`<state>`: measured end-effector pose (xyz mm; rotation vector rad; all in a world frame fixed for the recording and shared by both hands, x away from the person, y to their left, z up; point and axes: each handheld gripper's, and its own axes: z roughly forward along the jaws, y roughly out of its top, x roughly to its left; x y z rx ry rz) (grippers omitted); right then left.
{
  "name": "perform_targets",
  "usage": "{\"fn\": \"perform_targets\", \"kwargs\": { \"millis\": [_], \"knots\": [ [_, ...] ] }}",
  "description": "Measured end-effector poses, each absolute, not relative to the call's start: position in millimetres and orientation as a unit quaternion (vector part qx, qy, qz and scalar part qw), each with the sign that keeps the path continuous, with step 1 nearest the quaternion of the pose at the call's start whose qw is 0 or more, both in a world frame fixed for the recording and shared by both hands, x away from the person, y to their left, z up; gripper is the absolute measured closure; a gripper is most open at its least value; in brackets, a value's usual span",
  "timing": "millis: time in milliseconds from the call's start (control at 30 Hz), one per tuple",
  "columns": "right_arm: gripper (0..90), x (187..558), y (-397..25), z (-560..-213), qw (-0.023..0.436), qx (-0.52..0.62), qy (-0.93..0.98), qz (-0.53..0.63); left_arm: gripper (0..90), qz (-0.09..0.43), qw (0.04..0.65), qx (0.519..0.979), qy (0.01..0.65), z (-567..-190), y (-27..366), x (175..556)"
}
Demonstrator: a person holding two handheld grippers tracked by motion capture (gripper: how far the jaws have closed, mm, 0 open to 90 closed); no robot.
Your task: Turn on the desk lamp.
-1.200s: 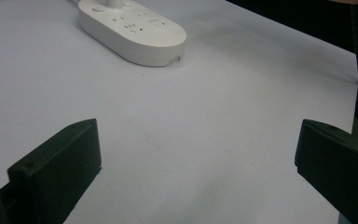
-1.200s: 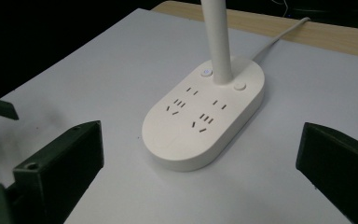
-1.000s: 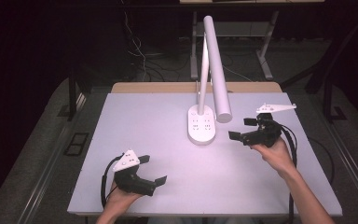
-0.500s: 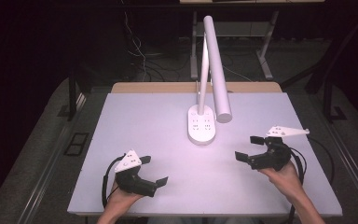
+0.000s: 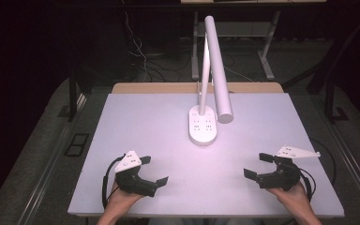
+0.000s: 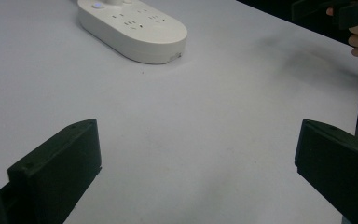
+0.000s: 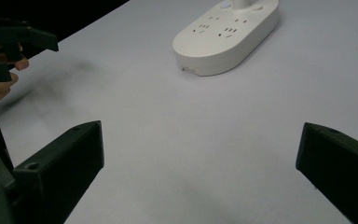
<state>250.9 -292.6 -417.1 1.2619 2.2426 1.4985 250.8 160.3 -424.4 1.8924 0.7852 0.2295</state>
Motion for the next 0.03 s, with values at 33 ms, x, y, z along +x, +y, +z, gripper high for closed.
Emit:
{"fn": "perform_targets", "kwargs": {
  "millis": [33],
  "knots": [
    [0.6,249.8,-294.1,-418.0,0.083,0.423,0.75,0.502,0.0,0.096,0.514,0.787,0.326,-424.3,160.4,250.8]
  ]
}}
